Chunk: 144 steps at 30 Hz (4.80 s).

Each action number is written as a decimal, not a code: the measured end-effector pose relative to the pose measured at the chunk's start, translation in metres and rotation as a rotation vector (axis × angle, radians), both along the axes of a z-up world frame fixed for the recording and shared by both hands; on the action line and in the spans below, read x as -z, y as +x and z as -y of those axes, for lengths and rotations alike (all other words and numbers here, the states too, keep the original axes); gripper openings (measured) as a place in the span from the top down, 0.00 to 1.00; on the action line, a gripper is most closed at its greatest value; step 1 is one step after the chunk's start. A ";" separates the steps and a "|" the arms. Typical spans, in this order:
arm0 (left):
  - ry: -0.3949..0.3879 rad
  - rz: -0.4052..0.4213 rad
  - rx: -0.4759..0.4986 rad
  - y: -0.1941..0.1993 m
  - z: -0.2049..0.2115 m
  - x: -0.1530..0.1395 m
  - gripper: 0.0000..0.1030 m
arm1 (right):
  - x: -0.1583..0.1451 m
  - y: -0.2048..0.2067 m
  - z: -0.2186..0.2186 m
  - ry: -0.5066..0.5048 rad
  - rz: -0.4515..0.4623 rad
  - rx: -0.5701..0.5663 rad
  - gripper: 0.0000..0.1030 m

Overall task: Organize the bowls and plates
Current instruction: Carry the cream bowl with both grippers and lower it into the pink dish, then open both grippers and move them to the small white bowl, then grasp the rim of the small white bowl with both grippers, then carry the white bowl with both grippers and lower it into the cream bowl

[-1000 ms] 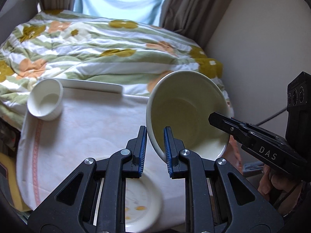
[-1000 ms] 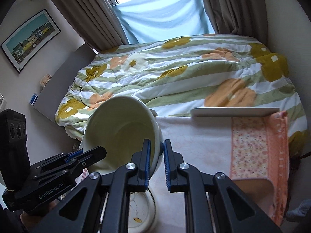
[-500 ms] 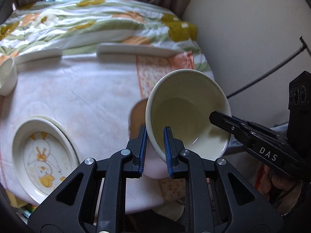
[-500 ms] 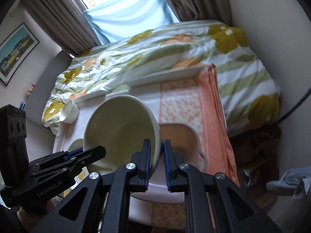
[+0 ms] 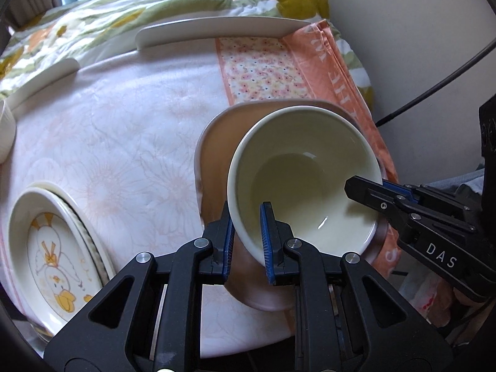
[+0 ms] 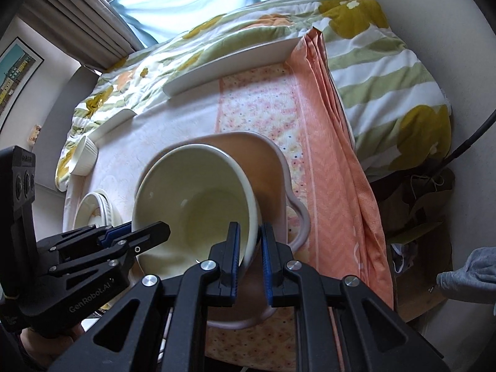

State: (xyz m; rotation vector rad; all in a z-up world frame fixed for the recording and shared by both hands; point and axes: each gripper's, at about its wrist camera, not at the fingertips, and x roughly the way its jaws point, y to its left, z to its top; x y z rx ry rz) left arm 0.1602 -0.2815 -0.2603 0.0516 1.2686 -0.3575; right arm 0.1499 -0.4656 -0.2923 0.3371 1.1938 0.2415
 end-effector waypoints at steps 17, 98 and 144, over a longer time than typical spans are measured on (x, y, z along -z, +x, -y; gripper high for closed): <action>0.138 0.013 0.064 0.005 0.017 0.008 0.86 | 0.001 0.005 -0.001 -0.041 -0.014 -0.057 0.88; -0.286 0.009 -0.849 0.135 -0.484 0.046 0.81 | 0.028 0.247 -0.468 0.056 -0.144 -0.734 0.84; -0.281 0.150 -0.218 -0.028 -0.079 -0.122 0.82 | -0.115 0.022 -0.061 0.060 0.119 -0.191 0.84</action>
